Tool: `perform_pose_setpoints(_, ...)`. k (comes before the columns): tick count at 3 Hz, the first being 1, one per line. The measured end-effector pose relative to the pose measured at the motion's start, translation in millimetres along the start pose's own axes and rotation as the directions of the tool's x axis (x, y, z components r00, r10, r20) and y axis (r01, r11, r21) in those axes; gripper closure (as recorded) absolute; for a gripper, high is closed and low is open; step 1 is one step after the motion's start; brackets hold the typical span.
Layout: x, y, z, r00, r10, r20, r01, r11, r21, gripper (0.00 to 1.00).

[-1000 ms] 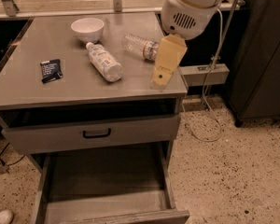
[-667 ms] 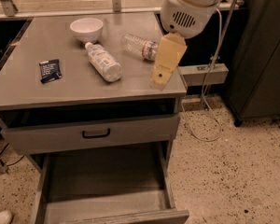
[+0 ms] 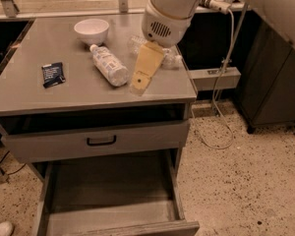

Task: Place blue plastic bottle into middle drawer

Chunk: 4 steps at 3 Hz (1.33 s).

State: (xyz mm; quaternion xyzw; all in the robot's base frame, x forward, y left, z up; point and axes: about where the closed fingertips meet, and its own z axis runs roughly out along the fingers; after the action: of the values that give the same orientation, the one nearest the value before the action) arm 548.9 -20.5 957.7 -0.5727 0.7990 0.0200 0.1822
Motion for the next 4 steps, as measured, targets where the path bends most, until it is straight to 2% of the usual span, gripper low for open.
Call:
perform_pose_setpoints(1, -29.8, -9.0, 28.7, 1.0, 0.02, -0.009, -0.02, 0.9991, -0.038, 0.0)
perform_pose_setpoints(3, -40.8, -5.5, 37.7, 1.0, 0.028, -0.008, -0.028, 0.9992, -0.027, 0.0)
perform_pose_setpoints(4, -74.1, -4.5, 62.0, 0.998, 0.053, 0.025, -0.052, 0.997, -0.057, 0.0)
